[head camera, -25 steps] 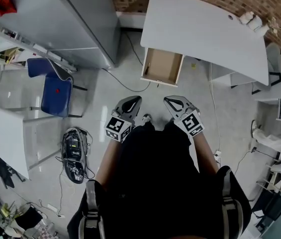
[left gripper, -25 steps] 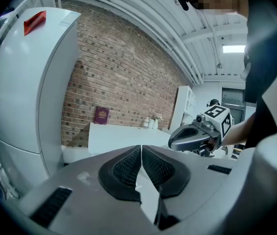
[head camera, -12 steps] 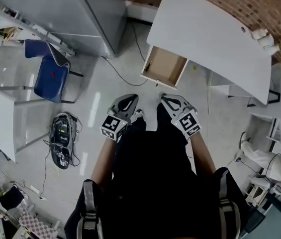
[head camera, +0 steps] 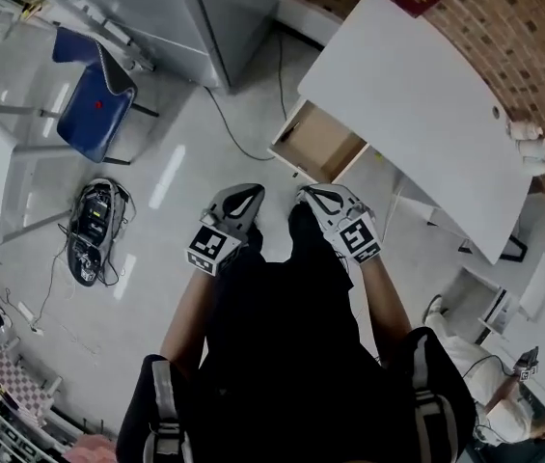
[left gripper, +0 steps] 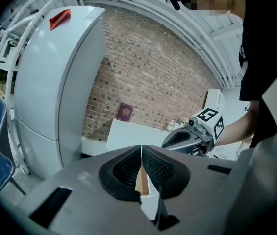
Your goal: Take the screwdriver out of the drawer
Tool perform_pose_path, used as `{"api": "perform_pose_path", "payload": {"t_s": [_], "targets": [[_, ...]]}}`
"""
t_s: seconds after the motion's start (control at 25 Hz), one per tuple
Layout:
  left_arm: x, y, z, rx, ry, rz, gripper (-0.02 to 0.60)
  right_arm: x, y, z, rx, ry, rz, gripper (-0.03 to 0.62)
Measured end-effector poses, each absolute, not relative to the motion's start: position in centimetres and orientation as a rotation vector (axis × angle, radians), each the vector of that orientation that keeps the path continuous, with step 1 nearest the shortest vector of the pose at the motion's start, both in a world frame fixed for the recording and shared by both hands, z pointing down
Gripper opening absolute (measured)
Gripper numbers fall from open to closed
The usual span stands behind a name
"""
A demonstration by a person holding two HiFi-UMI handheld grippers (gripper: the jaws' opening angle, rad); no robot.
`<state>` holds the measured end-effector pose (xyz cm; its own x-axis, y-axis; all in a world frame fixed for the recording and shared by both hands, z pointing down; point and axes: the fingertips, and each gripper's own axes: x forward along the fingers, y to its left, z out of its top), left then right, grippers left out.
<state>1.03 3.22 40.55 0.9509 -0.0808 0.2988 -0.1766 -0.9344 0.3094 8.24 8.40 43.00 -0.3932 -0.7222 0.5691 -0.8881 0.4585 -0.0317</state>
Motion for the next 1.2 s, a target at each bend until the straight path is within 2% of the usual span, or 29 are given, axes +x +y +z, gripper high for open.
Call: {"api": "perform_pose_path", "payload": {"t_s": [0.52, 0.96, 1.2], "targets": [[4.5, 1.6, 43.9, 2.638, -0.448, 0.405, 0.020, 11.1, 3.4, 48.3, 0.960, -2.385, 0.525, 0.056], [2.4, 2.0, 50.9, 2.530, -0.514, 0.394, 0.019, 12.4, 1.1, 59.8, 0.828, -2.293, 0.420, 0.057], [1.2, 2.5, 56.1, 2.491, -0.519, 0.489, 0.018, 12.5, 1.3, 65.9, 0.746, -2.251, 0.372, 0.057]]}}
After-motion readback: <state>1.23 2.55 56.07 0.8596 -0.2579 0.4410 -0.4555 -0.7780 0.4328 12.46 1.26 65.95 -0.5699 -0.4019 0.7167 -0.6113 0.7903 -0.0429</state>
